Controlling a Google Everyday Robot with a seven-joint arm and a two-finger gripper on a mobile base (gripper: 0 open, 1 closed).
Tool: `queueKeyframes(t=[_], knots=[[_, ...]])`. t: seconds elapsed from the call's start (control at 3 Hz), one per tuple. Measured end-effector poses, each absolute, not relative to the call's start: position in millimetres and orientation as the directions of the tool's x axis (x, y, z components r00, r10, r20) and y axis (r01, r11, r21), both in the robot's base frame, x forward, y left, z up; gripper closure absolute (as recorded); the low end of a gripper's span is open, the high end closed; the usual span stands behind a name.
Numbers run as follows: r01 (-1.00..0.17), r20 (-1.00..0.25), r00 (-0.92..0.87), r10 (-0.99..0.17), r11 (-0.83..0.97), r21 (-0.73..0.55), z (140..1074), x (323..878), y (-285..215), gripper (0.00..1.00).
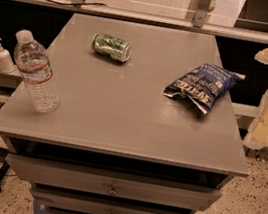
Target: Place green can upright
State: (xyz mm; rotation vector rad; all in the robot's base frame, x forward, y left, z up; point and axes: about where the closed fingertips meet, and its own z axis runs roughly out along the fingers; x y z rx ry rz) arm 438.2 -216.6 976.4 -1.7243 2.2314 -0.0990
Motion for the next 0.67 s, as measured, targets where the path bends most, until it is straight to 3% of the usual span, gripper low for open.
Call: queueKeyframes(t=[0.67], knots=[[-0.925,-0.233,-0.214,-0.948,0.274,-0.263,982.3,453.1,-210.7,0.00]])
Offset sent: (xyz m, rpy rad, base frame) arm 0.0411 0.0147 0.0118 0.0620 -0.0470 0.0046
